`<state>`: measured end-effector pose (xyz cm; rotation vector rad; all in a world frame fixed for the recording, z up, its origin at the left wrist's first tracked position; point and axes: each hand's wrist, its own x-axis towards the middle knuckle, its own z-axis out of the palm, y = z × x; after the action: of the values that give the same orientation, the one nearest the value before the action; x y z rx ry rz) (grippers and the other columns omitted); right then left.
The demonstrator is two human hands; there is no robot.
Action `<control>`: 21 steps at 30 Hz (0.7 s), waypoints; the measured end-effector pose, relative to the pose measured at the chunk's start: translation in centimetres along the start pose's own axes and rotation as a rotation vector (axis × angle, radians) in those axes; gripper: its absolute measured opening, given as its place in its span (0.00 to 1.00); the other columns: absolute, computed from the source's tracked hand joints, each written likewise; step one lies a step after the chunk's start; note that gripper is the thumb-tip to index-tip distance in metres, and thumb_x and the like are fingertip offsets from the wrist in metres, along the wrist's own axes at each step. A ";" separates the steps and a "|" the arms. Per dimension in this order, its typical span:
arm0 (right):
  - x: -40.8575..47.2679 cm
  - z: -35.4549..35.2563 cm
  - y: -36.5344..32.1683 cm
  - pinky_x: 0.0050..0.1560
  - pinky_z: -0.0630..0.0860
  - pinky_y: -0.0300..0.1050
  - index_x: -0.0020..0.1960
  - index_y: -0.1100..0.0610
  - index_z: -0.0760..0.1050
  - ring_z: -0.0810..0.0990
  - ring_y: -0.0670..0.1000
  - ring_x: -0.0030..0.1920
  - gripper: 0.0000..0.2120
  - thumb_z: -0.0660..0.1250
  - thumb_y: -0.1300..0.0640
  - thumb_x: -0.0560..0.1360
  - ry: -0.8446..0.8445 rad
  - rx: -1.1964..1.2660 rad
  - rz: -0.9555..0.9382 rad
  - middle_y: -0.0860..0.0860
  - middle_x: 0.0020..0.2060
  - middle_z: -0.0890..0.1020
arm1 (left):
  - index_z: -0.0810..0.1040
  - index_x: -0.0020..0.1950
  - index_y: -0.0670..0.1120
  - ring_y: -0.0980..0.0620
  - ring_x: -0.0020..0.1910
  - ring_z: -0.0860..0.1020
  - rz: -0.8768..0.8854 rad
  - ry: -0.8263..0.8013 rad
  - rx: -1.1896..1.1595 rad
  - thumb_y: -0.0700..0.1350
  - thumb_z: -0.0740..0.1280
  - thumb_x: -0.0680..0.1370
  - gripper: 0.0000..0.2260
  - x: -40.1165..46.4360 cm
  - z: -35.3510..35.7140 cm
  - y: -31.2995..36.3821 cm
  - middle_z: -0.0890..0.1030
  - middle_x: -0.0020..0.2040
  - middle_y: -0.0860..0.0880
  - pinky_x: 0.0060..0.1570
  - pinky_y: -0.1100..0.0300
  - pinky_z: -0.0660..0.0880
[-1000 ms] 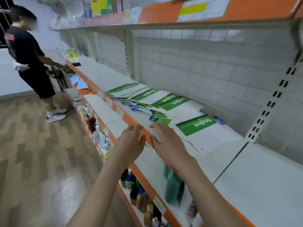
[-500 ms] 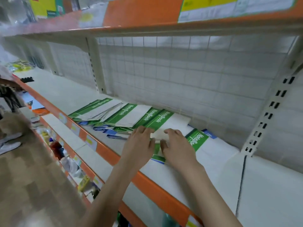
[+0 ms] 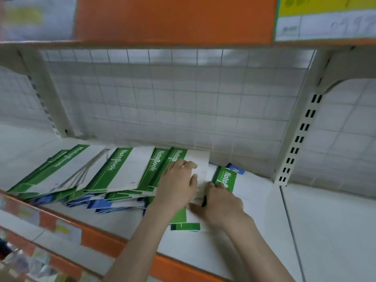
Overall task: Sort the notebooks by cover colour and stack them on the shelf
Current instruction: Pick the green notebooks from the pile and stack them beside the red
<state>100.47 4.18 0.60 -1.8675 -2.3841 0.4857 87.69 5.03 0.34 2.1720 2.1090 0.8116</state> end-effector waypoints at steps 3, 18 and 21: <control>0.8 -0.6 -0.5 0.53 0.70 0.49 0.66 0.55 0.63 0.72 0.55 0.61 0.29 0.62 0.38 0.73 -0.026 0.029 0.070 0.52 0.62 0.71 | 0.71 0.67 0.50 0.50 0.63 0.70 0.032 -0.038 -0.003 0.49 0.58 0.81 0.15 1.7 -0.5 -1.2 0.73 0.64 0.50 0.61 0.54 0.69; 1.9 -0.5 0.5 0.51 0.73 0.45 0.67 0.53 0.63 0.74 0.52 0.55 0.35 0.73 0.42 0.66 0.017 0.230 0.265 0.50 0.58 0.75 | 0.70 0.68 0.50 0.49 0.64 0.69 0.215 -0.310 0.072 0.56 0.56 0.80 0.19 4.1 1.0 -3.7 0.71 0.65 0.49 0.64 0.49 0.66; 1.7 -0.3 0.6 0.45 0.70 0.42 0.65 0.55 0.65 0.72 0.50 0.49 0.31 0.72 0.45 0.68 0.037 0.245 0.249 0.51 0.55 0.75 | 0.66 0.70 0.51 0.49 0.67 0.66 0.252 -0.336 0.104 0.58 0.56 0.80 0.21 3.8 1.6 -3.6 0.68 0.67 0.51 0.68 0.47 0.63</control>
<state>100.70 6.05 0.44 -2.0434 -1.9724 0.7186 84.77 9.46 -1.00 2.4530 1.7791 0.3141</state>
